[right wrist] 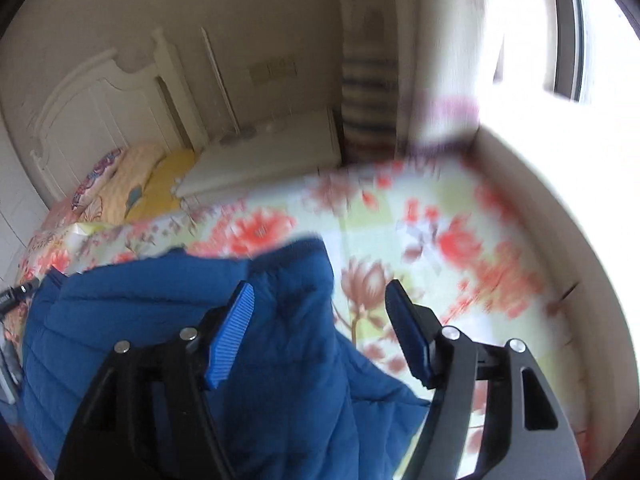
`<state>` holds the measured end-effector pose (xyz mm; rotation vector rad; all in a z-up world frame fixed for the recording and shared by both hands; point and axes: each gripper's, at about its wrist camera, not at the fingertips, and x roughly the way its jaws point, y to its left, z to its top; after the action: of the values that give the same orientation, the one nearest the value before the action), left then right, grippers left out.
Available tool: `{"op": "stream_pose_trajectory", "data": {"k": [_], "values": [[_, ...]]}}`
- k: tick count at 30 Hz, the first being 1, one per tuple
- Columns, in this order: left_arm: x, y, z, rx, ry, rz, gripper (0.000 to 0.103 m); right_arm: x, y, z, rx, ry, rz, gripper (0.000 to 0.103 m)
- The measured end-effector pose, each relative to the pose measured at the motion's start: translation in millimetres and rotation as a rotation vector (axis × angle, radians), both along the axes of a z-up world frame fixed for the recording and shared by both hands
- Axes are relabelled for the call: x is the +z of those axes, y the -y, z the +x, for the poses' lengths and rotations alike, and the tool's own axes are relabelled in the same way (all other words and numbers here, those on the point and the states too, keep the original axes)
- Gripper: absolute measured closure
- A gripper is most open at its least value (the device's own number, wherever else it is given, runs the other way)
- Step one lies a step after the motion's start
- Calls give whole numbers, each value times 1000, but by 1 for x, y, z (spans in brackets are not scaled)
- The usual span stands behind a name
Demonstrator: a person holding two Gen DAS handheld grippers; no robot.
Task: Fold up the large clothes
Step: 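Lower the folded hem onto the jacket and open both grippers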
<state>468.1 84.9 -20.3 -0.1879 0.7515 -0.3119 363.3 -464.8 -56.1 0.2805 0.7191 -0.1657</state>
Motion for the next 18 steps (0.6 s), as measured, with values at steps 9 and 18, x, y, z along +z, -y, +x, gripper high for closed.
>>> {"op": "stream_pose_trajectory", "data": {"k": [9,18], "values": [[26,130,-9,-37,85,282,4,47,-163,50,334,3,-244,16],[-67,171,26,-124,-168,365,4,-36,-179,84,383,-198,-203,13]]}}
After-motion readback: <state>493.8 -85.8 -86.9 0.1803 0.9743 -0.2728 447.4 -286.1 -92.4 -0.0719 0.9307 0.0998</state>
